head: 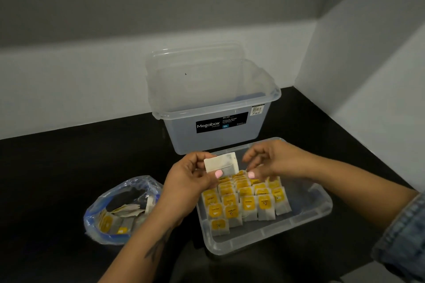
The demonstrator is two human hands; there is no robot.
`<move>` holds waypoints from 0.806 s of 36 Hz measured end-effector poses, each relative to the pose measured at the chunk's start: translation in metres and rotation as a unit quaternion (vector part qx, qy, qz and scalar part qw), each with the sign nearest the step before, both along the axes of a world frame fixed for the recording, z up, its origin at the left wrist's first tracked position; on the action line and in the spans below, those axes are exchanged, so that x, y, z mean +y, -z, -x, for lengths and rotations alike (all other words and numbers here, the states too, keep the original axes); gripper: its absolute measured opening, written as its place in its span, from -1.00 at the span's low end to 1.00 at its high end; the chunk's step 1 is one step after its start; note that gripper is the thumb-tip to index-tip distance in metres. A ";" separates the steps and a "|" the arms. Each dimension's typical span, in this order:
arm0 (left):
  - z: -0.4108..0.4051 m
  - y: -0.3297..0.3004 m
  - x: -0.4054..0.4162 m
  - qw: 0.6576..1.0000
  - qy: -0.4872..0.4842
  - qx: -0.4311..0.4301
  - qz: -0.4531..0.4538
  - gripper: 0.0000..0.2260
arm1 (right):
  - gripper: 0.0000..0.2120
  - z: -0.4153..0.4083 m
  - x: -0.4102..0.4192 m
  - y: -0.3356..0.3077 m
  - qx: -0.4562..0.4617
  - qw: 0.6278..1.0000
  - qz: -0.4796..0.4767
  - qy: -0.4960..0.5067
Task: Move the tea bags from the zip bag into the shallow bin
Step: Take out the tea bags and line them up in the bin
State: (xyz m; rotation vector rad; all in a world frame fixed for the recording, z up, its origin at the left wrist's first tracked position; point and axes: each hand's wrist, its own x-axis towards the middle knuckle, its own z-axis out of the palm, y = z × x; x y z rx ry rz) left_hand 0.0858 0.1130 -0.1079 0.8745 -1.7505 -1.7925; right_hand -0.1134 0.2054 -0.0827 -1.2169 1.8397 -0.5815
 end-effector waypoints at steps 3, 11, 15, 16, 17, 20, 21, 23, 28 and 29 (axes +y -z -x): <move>0.004 0.003 0.004 1.000 -0.006 0.002 0.014 -0.76 | -0.74 -0.011 -0.004 -0.009 -0.071 0.997 0.035 0.015; 0.011 0.004 0.009 0.995 0.025 -0.033 0.088 -0.61 | -0.91 -0.003 0.007 -0.021 0.038 0.999 0.033 0.003; 0.009 0.004 0.004 0.995 0.020 -0.031 0.094 -0.59 | -0.91 0.011 0.013 -0.028 0.123 0.990 -0.038 -0.052; 0.008 0.004 0.004 0.995 0.019 -0.031 0.093 -0.60 | -0.91 0.013 0.014 -0.029 0.125 0.989 -0.052 -0.058; 0.008 0.004 0.004 0.995 0.019 -0.033 0.096 -0.61 | -0.91 0.014 0.014 -0.029 0.123 0.989 -0.063 -0.060; 0.009 0.003 0.009 0.987 0.036 -0.053 0.144 -0.61 | -0.92 0.014 0.017 -0.032 0.082 0.993 -0.074 -0.051; 0.010 0.002 0.011 0.979 0.054 -0.065 0.183 -0.60 | -0.91 0.014 0.017 -0.033 0.052 0.996 -0.068 -0.039; 0.011 0.000 0.018 0.945 0.105 -0.096 0.295 -0.58 | -0.85 0.012 0.016 -0.033 -0.011 0.999 -0.045 -0.012; 0.021 0.001 0.031 0.872 0.103 -0.161 0.450 -0.57 | -0.75 0.003 0.007 -0.031 -0.106 0.992 -0.019 0.059; 0.022 0.001 0.031 0.875 0.081 -0.152 0.452 -0.63 | -0.78 0.002 0.005 -0.031 -0.117 0.990 -0.019 0.070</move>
